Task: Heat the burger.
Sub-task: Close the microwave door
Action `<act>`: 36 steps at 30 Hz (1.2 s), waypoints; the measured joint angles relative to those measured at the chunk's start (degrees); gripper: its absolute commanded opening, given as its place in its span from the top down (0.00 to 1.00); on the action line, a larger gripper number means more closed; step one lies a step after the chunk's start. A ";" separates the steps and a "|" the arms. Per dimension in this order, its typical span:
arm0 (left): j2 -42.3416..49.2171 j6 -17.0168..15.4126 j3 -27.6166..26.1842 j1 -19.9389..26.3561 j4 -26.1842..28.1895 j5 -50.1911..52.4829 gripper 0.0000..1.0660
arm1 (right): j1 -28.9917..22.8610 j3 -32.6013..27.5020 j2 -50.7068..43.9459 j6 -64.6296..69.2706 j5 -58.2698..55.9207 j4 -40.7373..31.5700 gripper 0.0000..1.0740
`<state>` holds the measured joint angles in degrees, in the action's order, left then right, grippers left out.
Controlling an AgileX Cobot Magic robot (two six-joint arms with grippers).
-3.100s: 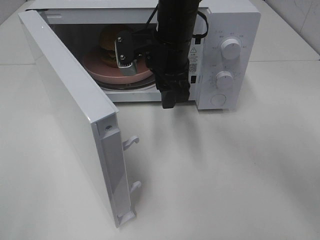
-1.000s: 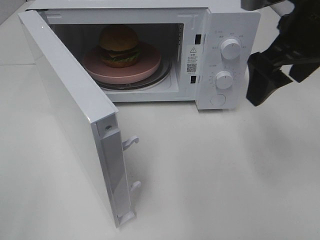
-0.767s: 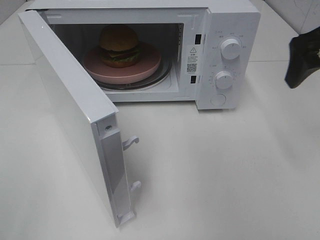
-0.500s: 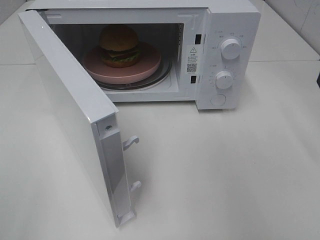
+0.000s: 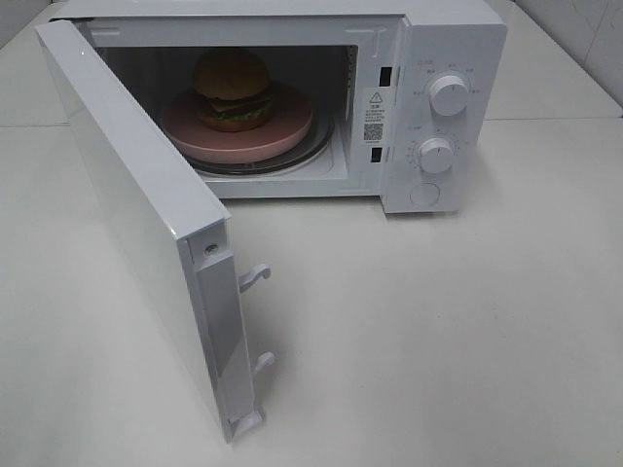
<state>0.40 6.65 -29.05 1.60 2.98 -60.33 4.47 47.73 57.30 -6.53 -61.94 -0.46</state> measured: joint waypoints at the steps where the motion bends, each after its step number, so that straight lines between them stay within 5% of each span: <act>1: 0.00 0.00 0.00 0.00 0.00 0.00 0.02 | 0.00 -2.29 -3.84 0.00 -0.57 0.00 0.26; 7: 0.00 0.00 0.00 0.00 0.00 0.00 0.02 | 0.00 -9.17 -17.65 0.00 -1.43 0.00 0.33; 19: 0.00 0.00 0.00 0.00 0.00 0.00 0.02 | 0.00 -16.44 -40.11 0.00 -1.60 0.00 0.33; 32: 0.00 0.00 0.00 0.00 0.00 0.00 0.02 | 0.00 -16.96 -55.86 -0.29 -1.38 0.46 0.33; 36: 0.00 0.00 0.00 0.00 0.00 0.00 0.02 | -0.29 -16.96 -57.52 1.89 -1.03 1.15 0.25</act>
<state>0.40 6.65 -29.05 1.60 2.98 -60.33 4.18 30.77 -0.23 -4.64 -62.97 0.69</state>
